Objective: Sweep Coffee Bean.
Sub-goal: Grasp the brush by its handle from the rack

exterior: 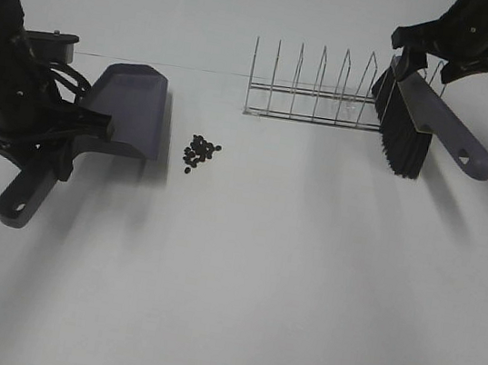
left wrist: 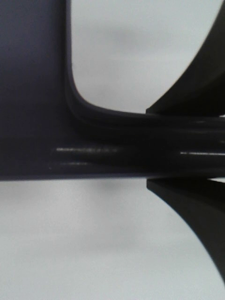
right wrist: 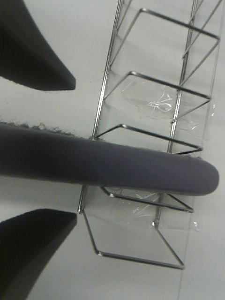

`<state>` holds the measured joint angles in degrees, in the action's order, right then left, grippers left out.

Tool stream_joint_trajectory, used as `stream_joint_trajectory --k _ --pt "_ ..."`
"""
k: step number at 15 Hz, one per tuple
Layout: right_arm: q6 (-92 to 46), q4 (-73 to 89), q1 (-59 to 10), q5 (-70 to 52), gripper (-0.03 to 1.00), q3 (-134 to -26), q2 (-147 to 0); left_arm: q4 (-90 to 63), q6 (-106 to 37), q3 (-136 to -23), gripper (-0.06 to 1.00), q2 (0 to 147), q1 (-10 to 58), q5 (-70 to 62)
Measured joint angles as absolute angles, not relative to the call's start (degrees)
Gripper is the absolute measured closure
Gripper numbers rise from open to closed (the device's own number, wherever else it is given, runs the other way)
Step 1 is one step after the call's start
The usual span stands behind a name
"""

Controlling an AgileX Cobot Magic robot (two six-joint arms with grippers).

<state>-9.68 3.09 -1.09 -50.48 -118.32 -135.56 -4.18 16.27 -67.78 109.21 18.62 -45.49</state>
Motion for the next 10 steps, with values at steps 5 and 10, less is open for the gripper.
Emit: stream_joint_trajectory --k 5,10 --pt "-6.76 -0.86 -1.09 -49.96 0.47 -118.54 -139.97 -4.18 16.27 -67.78 0.63 109.21 18.62 -45.49" --pt "-5.33 -0.97 -1.49 -49.96 0.70 -118.83 -139.92 -4.18 16.27 -67.78 0.63 109.21 18.62 -45.44"
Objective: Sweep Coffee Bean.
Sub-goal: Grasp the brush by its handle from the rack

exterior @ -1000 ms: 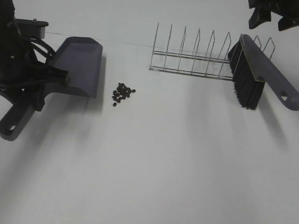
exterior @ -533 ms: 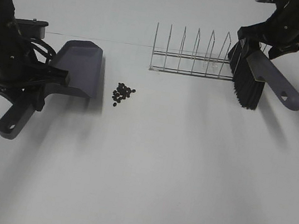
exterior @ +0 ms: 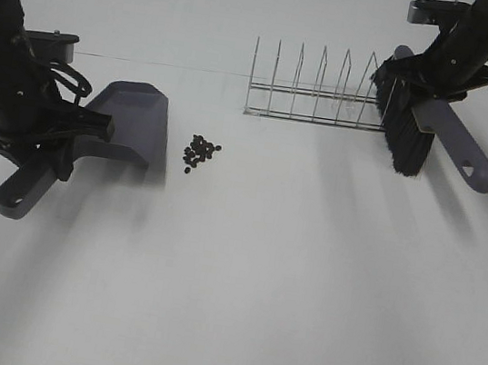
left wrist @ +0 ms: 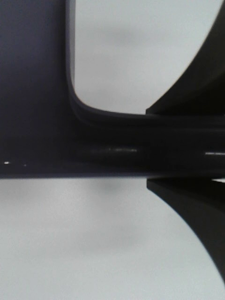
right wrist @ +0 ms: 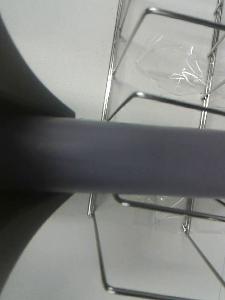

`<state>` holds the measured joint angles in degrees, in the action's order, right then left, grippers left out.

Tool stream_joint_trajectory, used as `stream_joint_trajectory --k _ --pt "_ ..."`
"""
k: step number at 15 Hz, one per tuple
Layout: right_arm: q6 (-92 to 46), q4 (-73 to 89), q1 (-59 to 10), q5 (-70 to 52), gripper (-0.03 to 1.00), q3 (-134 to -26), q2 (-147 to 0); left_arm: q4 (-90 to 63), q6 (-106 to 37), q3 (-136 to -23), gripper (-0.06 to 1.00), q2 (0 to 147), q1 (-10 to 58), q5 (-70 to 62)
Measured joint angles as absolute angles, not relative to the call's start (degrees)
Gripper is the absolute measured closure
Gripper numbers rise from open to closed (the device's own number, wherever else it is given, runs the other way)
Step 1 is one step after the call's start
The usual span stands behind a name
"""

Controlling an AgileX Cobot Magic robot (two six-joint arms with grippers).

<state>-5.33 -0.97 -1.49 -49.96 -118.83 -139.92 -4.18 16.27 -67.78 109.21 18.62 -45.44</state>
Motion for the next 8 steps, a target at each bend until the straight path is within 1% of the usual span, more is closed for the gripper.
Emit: stream_joint_trajectory --k 4,8 --pt "-3.27 -2.46 -1.49 -51.39 0.70 -118.83 -134.19 -4.24 16.27 -67.78 0.63 109.15 18.62 -45.38" --pt "-1.95 -2.18 -1.49 -56.61 0.70 -118.83 -127.31 -4.24 16.27 -67.78 0.63 109.09 18.62 -45.38"
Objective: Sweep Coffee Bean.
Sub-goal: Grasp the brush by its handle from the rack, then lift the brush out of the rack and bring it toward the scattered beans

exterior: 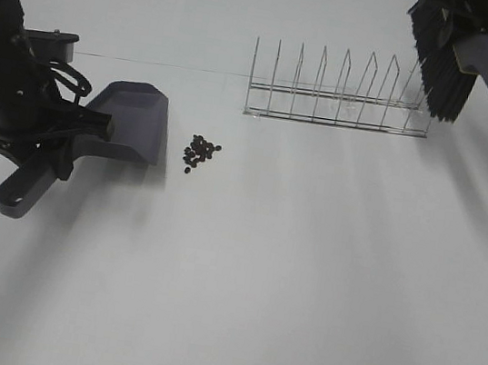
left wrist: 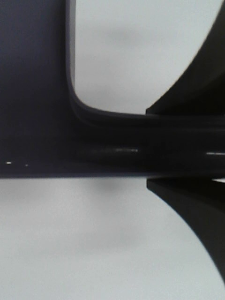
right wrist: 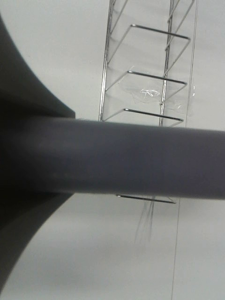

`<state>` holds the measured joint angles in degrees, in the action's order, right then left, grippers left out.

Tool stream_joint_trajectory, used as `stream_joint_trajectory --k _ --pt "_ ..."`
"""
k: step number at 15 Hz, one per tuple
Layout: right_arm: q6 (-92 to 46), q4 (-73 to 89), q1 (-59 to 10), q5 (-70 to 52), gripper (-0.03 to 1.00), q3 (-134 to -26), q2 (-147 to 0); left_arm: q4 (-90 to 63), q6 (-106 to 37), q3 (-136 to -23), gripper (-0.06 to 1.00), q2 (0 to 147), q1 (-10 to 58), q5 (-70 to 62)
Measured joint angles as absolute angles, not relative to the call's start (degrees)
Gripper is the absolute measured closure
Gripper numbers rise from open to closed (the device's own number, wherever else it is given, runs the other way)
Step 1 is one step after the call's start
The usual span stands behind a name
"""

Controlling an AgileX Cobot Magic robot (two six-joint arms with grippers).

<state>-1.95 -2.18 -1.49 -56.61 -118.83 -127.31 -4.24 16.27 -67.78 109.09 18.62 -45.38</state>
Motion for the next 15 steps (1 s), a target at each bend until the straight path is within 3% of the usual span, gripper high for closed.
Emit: stream_joint_trajectory --k 8,15 --pt "-3.61 3.90 -4.01 -67.27 0.70 -116.88 -122.73 -4.47 15.24 -67.78 0.63 109.78 18.62 -46.47" --pt "3.84 -3.84 -16.56 -67.72 0.70 -110.29 -123.30 -5.44 15.18 -67.78 0.63 117.46 22.06 -47.38"
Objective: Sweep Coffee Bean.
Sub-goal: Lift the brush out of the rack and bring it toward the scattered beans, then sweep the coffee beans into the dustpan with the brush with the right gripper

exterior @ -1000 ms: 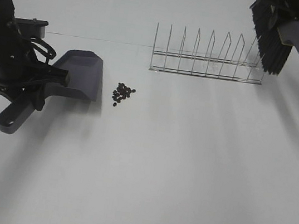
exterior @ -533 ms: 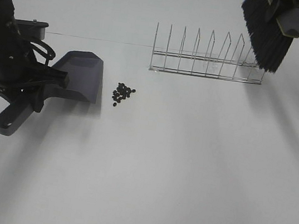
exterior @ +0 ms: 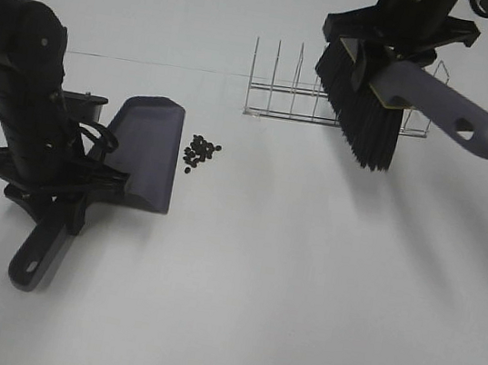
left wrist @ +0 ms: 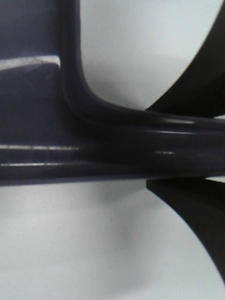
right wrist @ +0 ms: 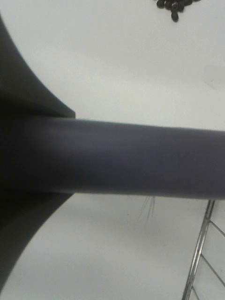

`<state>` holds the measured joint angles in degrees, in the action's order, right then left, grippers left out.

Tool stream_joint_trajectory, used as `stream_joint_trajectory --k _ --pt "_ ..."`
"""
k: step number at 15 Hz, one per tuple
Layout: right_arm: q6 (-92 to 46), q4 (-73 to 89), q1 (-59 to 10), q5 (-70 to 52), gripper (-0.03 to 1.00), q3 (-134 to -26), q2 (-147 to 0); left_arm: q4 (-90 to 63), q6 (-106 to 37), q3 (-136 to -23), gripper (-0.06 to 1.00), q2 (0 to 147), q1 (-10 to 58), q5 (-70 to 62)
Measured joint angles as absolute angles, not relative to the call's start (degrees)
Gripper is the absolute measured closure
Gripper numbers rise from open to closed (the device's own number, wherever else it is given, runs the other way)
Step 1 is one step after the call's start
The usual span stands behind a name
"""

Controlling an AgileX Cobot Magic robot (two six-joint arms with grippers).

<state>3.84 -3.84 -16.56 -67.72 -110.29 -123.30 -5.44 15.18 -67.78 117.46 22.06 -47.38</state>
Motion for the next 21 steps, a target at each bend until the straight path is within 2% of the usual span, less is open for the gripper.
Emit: stream_joint_trajectory --k 6,10,14,21 --pt "12.72 -14.73 -27.90 -65.95 0.70 -109.66 -134.93 -6.25 15.18 -67.84 0.63 118.89 22.06 -47.50" --pt "13.01 -15.24 -32.77 -64.52 0.70 -111.55 -137.57 -6.36 15.18 -67.84 0.63 118.89 22.06 -47.50" --pt "12.89 -10.14 -38.33 -64.69 0.70 -119.58 -142.67 -6.36 15.01 -67.84 0.63 118.89 22.06 -47.50" --pt "13.01 -0.40 -40.62 -67.72 0.70 -131.09 -144.73 -6.36 15.01 -67.84 0.63 118.89 22.06 -47.44"
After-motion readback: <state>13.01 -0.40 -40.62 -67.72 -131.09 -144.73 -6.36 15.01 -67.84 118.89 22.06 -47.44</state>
